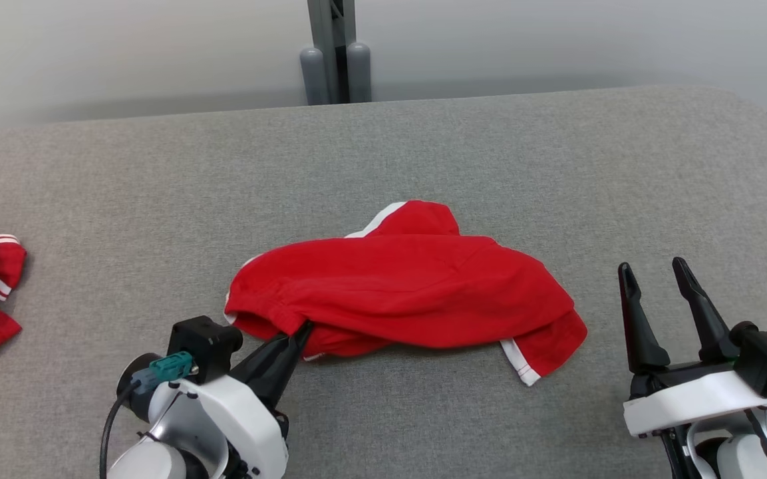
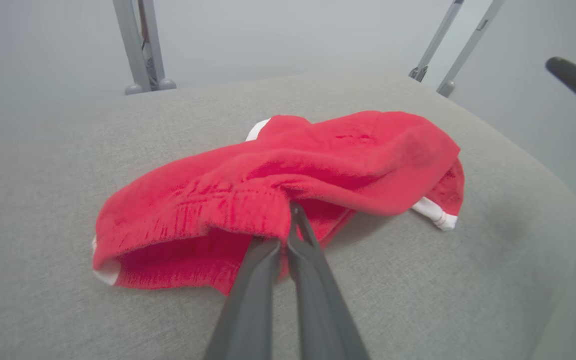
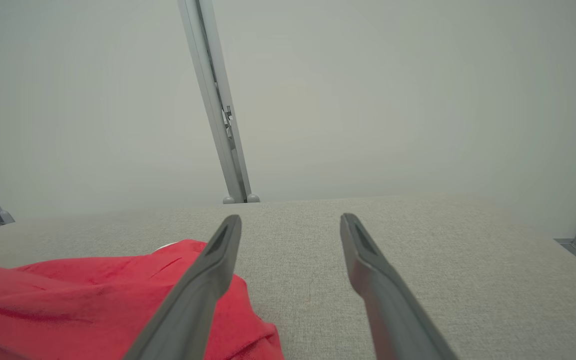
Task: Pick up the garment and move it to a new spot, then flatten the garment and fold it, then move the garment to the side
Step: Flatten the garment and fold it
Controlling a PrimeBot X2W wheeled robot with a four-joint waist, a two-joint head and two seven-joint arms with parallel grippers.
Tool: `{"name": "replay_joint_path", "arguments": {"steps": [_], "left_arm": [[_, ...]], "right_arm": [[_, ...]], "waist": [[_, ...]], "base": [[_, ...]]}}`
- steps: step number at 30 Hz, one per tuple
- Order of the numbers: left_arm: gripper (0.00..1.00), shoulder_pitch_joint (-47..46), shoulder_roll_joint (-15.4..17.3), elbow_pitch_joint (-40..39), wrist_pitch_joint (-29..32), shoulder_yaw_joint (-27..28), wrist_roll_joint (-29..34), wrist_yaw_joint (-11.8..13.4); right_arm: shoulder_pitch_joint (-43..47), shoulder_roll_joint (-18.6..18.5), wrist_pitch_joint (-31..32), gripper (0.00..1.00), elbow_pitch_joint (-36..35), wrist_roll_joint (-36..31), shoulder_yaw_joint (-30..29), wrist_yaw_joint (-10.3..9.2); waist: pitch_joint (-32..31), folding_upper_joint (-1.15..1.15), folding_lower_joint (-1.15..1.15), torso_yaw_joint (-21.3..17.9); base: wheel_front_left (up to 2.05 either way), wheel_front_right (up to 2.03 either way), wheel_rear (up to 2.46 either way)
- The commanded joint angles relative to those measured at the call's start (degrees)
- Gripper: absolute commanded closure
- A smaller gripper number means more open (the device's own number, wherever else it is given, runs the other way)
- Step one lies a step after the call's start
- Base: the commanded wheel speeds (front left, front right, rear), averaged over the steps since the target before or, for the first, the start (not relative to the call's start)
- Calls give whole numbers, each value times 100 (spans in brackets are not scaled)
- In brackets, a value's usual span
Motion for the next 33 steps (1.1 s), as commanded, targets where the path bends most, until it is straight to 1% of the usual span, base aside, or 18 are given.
{"name": "replay_joint_path", "arguments": {"steps": [1,5,8,10,11,13,14,15,17,22,27,31,33], "left_arm": [[100,120,174,-385,175,0,8,52],[100,332,504,-1481,588,73,-120,124],[100,396,695,-2128,790,176,-187,210],[100,356,757,-2335,823,316,-208,297],[100,356,757,-2335,823,316,-208,297],[100,290,792,-2314,824,442,-245,379],[100,221,755,-2236,789,513,-286,403],[100,175,690,-2102,782,549,-377,408],[100,-11,640,-1707,701,669,-366,437],[100,-572,280,-478,582,704,-604,282],[100,-1153,-86,957,331,686,-651,135],[100,-1483,-304,1976,112,661,-656,12],[100,-1569,-344,2363,25,640,-662,-75]], "right_arm": [[0,-44,-47,0,33,20,-49,11],[-29,-45,-69,0,50,35,-96,11],[-54,-46,-99,0,82,56,-131,11],[-82,-44,-116,0,107,71,-131,11],[-82,-44,-116,0,107,71,-131,11],[-104,-47,-136,0,140,92,-109,11],[-111,-46,-148,0,160,116,-95,11],[-119,-45,-162,0,175,131,-90,11],[-140,-45,-175,0,211,129,-83,11],[-209,-46,-198,0,253,156,-55,11],[-189,-44,-200,0,290,155,-28,11],[-168,-44,-193,0,295,148,-27,11],[-157,-44,-190,0,289,143,-31,11]], "waist": [[-41,0,0,88],[-62,0,0,203],[-77,0,0,262],[-76,0,0,278],[-76,0,0,278],[-79,0,0,256],[-82,0,0,243],[-87,0,0,228],[-76,0,0,172],[-16,0,0,-44],[49,0,0,-237],[74,0,0,-328],[93,0,0,-346]], "base": [[0,0,0],[0,0,0],[0,0,0],[0,0,0],[0,0,0],[0,0,0],[0,0,0],[0,0,0],[0,0,0],[0,0,0],[0,0,0],[0,0,0],[0,0,0]]}}
